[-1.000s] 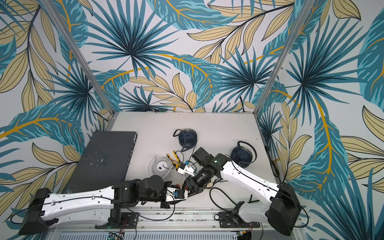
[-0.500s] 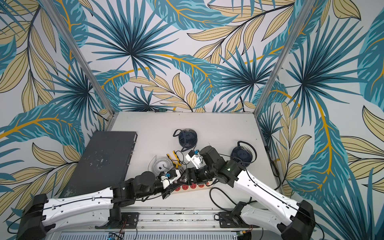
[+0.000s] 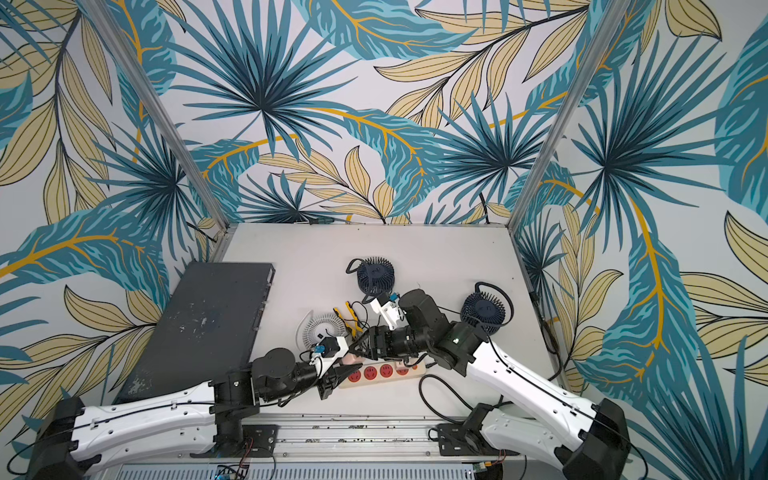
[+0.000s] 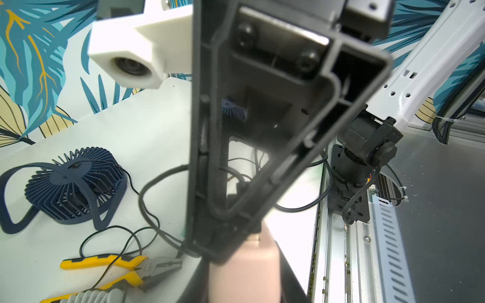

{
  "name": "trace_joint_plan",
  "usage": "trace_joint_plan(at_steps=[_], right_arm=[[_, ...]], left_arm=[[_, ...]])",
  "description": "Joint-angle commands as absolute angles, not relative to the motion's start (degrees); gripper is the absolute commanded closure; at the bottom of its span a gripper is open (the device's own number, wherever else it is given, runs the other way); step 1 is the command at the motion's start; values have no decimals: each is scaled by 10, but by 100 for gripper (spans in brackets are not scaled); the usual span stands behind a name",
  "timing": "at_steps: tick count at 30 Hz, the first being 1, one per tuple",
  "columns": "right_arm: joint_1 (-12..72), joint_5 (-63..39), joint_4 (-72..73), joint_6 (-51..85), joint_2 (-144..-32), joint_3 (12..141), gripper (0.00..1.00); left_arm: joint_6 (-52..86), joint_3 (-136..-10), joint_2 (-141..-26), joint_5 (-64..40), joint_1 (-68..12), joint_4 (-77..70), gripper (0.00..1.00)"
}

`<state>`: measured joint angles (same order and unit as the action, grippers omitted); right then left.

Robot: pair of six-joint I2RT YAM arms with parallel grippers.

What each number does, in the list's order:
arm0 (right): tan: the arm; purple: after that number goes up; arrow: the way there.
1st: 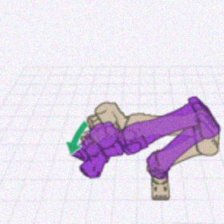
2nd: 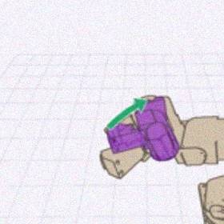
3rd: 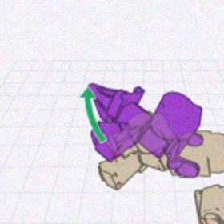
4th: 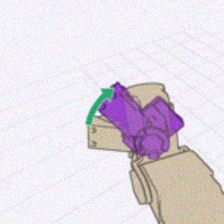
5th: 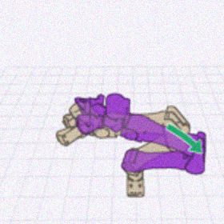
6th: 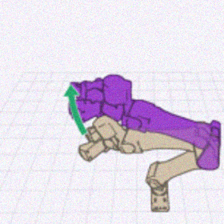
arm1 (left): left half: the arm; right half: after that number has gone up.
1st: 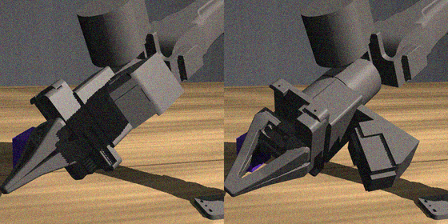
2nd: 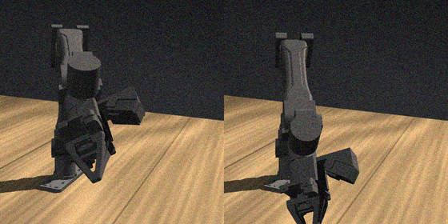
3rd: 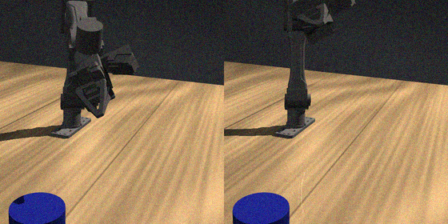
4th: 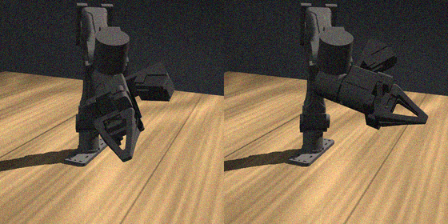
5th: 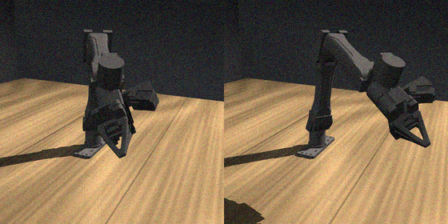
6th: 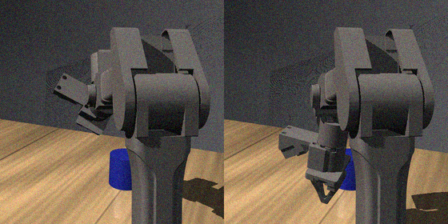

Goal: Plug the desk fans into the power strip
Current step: Adjust the plug.

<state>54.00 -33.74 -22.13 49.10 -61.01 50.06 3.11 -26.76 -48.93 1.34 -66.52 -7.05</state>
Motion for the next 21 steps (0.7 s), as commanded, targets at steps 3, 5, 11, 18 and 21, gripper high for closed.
trace_joint_plan(at_steps=[3,5,11,18,21], right_arm=[[566,-356,-224,472,-632,527,37],[572,-349,-240,462,-638,536,42],[574,-329,-254,456,-639,543,71],[591,-118,-350,449,-627,559,100],[637,29,-371,497,-621,529,100]], left_arm=[[41,-295,-504,40,-663,-73,100],[43,-296,-509,45,-663,-76,100],[41,-297,-515,38,-663,-81,100],[109,-289,-509,83,-663,-47,19],[194,-286,-497,115,-652,29,17]])
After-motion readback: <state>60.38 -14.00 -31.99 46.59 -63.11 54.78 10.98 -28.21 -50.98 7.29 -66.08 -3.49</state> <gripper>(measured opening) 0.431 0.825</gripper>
